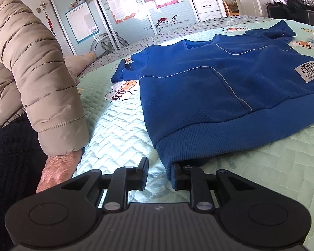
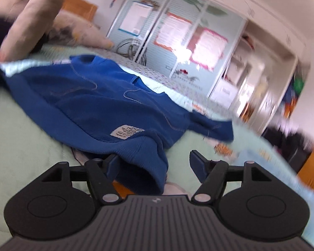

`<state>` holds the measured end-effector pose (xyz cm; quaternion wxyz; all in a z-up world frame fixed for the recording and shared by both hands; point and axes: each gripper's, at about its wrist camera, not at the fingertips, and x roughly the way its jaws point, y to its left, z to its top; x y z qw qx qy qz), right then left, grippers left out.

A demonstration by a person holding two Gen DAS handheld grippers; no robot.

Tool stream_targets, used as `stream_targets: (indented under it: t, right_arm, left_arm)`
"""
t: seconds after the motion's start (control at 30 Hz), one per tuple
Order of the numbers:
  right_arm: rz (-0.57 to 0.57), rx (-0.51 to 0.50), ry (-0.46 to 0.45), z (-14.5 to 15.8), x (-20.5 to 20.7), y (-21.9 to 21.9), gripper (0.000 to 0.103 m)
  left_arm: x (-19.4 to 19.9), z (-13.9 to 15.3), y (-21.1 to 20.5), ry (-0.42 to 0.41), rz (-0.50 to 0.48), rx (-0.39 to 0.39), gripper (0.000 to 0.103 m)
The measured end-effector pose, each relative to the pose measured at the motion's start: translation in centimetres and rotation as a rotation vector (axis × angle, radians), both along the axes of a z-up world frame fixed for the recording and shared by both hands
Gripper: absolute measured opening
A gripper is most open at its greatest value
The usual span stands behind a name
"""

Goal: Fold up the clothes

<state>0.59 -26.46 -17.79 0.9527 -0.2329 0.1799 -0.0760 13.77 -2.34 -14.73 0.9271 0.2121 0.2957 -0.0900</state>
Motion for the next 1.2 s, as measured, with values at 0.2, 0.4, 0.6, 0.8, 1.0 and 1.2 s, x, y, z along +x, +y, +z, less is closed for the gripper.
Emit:
stream_targets:
  t: [0.2,0.4,0.6,0.8,1.0,1.2]
  right_arm:
    - [0.030,-0.004,-0.016,1.4,1.2,-0.8,0.003]
    - [-0.128,0.640,0.039,2.4,1.5,-7.7,0.003]
    - [-0.190,0.877,0.022,1.2,0.4,-7.6,0.004]
    - [-0.192,0.837,0.019,1.3,0.0,-4.7,0.022]
    - [-0.178,0.718,0.016,1.7,-0.9,-3.0,0.065]
    - [-0.147,0.673,0.015,1.7,-1.5,-2.7,0.003]
  left_arm:
    - [0.0,0.0,0.2,0.001,0.000,-0.009,0.025]
    - [-0.4,0.2,-0.1,-0.006,-0.020,-0.031,0.031]
    - [-0.8,0.1,-0.5,-0.009,-0.026,-0.038,0.031]
    - [-0.7,-0.1,-1.2,-0.047,-0.017,-0.005,0.040]
    - [-0.6,-1.2,-2.8,-0.144,0.009,0.084,0.055]
    - [-0.2,-0.8,-2.2,-0.113,-0.002,0.006,0.001]
